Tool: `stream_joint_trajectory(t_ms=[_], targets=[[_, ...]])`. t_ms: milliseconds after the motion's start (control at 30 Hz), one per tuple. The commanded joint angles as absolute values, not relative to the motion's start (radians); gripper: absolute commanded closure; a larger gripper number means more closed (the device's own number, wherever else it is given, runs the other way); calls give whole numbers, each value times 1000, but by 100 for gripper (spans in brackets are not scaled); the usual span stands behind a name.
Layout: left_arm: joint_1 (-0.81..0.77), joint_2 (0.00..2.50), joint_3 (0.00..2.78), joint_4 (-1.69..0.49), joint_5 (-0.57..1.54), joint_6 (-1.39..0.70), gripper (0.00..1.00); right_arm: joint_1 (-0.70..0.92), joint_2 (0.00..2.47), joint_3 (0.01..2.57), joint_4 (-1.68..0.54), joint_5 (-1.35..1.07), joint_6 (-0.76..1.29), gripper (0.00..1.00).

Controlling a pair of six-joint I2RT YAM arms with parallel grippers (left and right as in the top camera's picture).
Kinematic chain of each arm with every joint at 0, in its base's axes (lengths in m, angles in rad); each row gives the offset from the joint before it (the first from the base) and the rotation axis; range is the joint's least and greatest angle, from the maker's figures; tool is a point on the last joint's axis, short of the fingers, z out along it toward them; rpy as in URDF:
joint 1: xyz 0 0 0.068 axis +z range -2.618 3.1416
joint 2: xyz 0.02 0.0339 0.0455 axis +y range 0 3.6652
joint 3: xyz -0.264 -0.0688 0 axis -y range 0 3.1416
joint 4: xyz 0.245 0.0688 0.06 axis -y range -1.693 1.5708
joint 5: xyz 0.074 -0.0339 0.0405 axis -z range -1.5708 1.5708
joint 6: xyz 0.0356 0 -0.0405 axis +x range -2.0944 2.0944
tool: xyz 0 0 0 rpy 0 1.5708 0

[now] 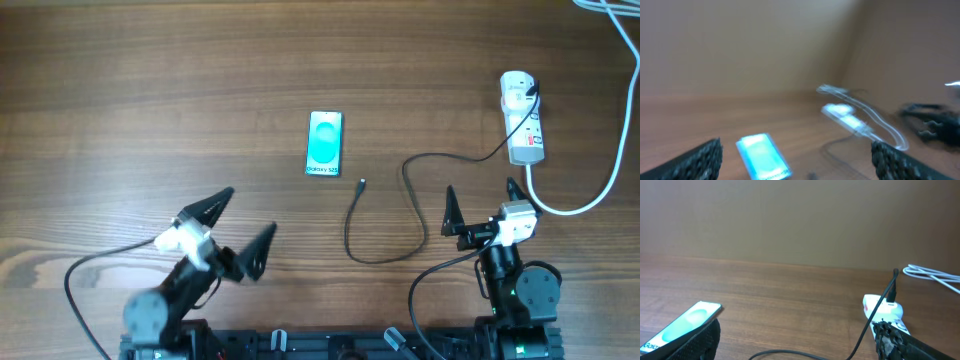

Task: Plug charger to phone and switch on socket
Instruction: 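Move the left gripper over the Galaxy S25 phone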

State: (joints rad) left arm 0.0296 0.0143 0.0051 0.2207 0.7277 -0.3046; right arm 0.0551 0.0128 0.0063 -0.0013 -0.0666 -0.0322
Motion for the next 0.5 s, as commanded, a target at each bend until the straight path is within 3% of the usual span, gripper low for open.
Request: stream_joint_trajectory(t_ms=[0, 67, 200, 367, 467], targets=[[35, 3, 6, 542, 953, -502, 0, 51, 5, 5, 1, -53, -46, 0], [35, 3, 12, 732, 823, -591, 0, 51, 5, 5, 1, -53, -46, 0], [36, 46, 159, 606, 697, -544, 0, 51, 5, 5, 1, -53, -46, 0], [36, 326, 581, 7, 633, -337, 0, 51, 5, 5, 1, -53, -46, 0], [36, 654, 968, -525, 564, -236, 0, 51, 5, 5, 1, -53, -46, 0]])
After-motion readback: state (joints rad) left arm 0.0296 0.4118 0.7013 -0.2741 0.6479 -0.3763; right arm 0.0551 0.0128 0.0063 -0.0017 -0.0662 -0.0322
